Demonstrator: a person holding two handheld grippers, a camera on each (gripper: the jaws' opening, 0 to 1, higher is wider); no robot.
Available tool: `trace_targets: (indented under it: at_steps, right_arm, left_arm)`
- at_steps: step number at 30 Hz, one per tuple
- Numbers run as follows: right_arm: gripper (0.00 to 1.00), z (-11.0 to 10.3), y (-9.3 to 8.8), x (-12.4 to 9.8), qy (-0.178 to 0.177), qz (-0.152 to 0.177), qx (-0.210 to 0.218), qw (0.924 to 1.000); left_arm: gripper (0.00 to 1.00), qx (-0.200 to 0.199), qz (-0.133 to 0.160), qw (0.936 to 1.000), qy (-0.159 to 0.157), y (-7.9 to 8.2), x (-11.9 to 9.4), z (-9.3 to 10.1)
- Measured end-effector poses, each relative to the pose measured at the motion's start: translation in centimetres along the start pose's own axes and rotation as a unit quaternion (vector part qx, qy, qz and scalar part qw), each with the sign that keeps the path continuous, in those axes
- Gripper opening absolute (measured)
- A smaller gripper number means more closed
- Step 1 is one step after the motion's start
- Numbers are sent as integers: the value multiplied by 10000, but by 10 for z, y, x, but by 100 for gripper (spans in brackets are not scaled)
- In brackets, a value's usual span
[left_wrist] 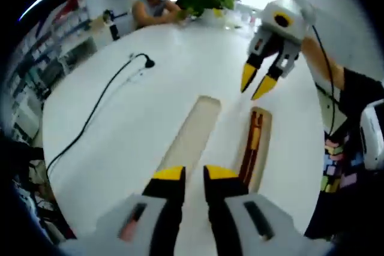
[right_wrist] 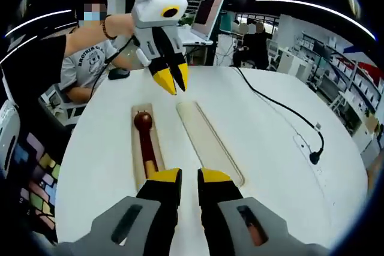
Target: Arrange the utensils inside the cutlery case until each visible utensil rests in its matching compartment.
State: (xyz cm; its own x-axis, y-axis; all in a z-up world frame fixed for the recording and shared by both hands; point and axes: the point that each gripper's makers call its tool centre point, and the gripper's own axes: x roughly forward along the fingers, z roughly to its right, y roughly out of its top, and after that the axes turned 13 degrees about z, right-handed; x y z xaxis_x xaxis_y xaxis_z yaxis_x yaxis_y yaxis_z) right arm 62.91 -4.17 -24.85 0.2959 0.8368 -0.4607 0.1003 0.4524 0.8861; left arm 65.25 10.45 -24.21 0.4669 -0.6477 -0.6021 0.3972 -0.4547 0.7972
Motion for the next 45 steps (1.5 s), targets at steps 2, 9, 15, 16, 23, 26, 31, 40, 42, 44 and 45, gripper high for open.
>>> trace_targets:
  at_steps: [2, 9, 15, 16, 23, 26, 31, 40, 42, 44, 45]
  right_arm:
    - [10, 10, -4, 1, -170, 12, 109, 9998]
    - [10, 44, -36, 4, -785, -243, 556, 9951]
    - [11, 52, -58, 10, -907, -333, 896, 9913]
    - [11, 54, -60, 12, -928, -344, 929, 9907]
    - [11, 59, -65, 17, -1079, -280, 1328, 9849]
    - [12, 59, -67, 20, -1116, -318, 1374, 9837]
    - [13, 58, -67, 23, -1127, -333, 1470, 9821]
    - [12, 56, -72, 27, -1144, -433, 1615, 9793]
    - [11, 56, -72, 28, -1151, -412, 1655, 9786]
    - [10, 57, -73, 28, -1208, -412, 1684, 9774]
    - [10, 58, -73, 28, -1220, -413, 1694, 9771]
  left_arm:
    - [13, -344, 33, 9993, 129, -5, 0, -11]
    - [14, -1394, -2, 9893, 441, -29, -2, -32]
    - [17, -2291, -60, 9724, 432, -50, 8, -35]
    - [18, -2510, -58, 9669, 449, -52, 10, -35]
    - [21, -2768, -200, 9590, 577, -65, 17, -36]
    - [25, -2858, -291, 9559, 619, -71, 20, -34]
    - [25, -2996, -339, 9513, 637, -74, 24, -29]
    - [22, -3177, -238, 9461, 582, -71, 30, -23]
    - [22, -3196, -209, 9456, 569, -69, 32, -22]
    - [23, -3207, -194, 9454, 554, -68, 33, -20]
    - [23, -3211, -188, 9453, 549, -67, 34, -20]
